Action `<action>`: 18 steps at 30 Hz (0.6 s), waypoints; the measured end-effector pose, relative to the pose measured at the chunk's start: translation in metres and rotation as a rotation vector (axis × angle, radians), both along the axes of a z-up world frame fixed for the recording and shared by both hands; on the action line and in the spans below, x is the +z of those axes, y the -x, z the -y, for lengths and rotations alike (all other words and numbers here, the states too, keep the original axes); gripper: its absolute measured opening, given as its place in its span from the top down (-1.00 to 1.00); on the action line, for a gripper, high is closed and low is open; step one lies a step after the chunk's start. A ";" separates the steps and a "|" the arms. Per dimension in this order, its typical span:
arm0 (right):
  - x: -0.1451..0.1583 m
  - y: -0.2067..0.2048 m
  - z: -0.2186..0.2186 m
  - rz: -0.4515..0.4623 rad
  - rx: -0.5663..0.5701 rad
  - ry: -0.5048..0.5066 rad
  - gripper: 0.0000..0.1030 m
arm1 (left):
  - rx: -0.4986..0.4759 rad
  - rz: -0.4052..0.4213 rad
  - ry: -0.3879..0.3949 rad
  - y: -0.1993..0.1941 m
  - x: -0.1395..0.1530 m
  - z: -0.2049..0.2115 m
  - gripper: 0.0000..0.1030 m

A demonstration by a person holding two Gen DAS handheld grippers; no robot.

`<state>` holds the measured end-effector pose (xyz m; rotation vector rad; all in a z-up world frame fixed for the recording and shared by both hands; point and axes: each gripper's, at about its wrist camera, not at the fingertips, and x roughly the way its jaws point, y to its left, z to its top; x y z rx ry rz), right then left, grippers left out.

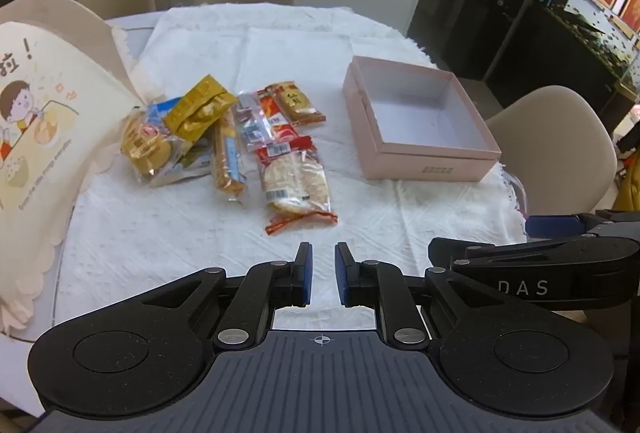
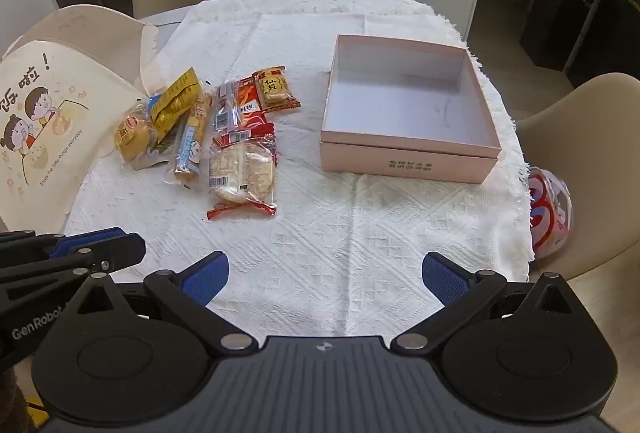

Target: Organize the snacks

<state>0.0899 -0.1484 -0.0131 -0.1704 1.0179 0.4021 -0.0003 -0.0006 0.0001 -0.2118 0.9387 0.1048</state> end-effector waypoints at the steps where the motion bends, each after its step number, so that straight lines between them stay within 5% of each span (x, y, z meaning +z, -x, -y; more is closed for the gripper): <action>1: 0.000 0.000 0.000 -0.008 -0.001 -0.003 -1.00 | -0.003 0.003 -0.004 0.000 0.000 0.001 0.68; 18: -0.004 0.006 0.006 -0.041 -0.010 -0.012 -1.00 | 0.005 -0.014 0.027 0.006 -0.003 0.005 0.68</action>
